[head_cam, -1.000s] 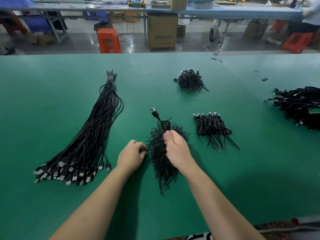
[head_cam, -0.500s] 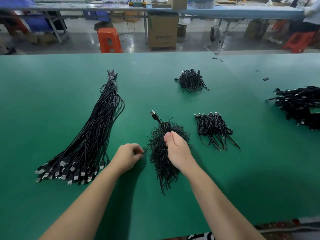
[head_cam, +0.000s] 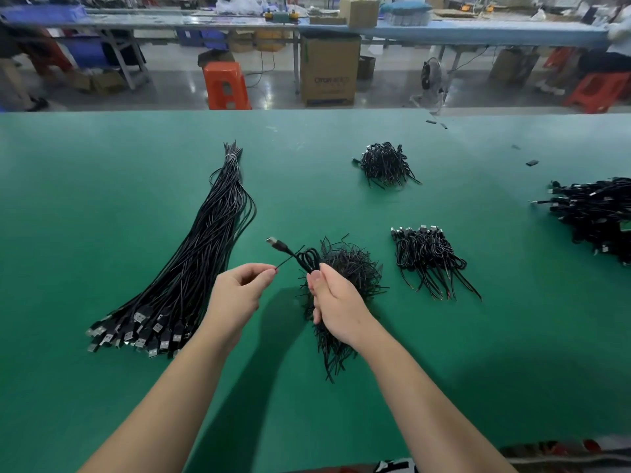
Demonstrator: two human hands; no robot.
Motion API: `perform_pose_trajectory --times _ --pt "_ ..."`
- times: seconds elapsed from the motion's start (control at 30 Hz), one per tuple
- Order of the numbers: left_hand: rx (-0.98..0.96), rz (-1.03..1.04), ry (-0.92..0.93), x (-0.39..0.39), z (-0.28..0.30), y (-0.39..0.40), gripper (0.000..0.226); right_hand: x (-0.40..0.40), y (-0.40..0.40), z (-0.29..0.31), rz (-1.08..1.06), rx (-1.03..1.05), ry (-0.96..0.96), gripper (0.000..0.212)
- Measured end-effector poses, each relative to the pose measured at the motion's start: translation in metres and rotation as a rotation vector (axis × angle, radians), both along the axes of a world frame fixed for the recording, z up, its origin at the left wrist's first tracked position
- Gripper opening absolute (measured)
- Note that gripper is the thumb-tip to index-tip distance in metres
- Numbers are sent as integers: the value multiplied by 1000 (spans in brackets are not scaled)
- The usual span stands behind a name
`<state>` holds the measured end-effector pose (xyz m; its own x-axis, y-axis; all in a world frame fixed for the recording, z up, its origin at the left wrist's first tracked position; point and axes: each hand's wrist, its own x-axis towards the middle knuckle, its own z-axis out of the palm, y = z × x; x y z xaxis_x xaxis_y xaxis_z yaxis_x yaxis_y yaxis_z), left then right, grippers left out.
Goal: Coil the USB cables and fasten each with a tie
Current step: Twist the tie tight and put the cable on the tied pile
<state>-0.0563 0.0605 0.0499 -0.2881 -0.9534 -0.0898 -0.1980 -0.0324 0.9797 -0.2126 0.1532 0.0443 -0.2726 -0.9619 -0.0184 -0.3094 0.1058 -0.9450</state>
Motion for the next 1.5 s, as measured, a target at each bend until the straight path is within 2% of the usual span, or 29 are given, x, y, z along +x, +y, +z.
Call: perform_pose_trajectory --times 0.1,0.27,0.5,0.57,0.6,0.67,0.73,0.8,0.87,0.97,1.03,1.13,1.2,1.27,1.37,1.5 --pt "69 -135 135 -6 15 18 12 5 -1 -2 37 25 16 29" --pt "42 -137 107 -9 21 25 17 6 0 1 42 -9 48 23" --pt "-62 -180 -35 -11 19 29 13 9 -3 3 -4 -22 -143 31" --pt "-237 -153 -193 -11 19 31 13 8 -3 3 -53 -8 -178 32" --pt "-423 -125 -320 -10 21 32 13 8 -3 4 -61 5 -187 33" --pt "-919 -87 -513 -8 24 36 8 8 -3 5 -46 37 -234 35" --pt "-1322 -144 -553 -6 25 36 5 7 -2 8 -1 80 -289 37" --pt "-1463 -221 -557 -5 28 34 11 6 0 13 76 125 -337 37" --pt "-1456 -284 -531 -5 32 28 21 5 2 17 137 150 -370 37" --pt "-1361 -312 -507 -8 37 25 19 6 4 21 164 144 -389 32" --pt "-1250 -290 -453 -9 39 29 10 8 5 21 162 125 -453 25" --pt "-1024 -254 -352 -14 44 36 12 10 7 21 172 88 -561 26" --pt "-877 -213 -296 -18 49 38 9 11 7 22 166 42 -528 27" --pt "-741 -188 -242 -20 54 38 12 12 8 25 123 -17 -358 30" --pt "-576 -190 -223 -21 57 35 19 8 10 29 76 -85 130 39" --pt "-329 -182 -221 -22 56 29 17 3 13 33 115 -149 644 33"
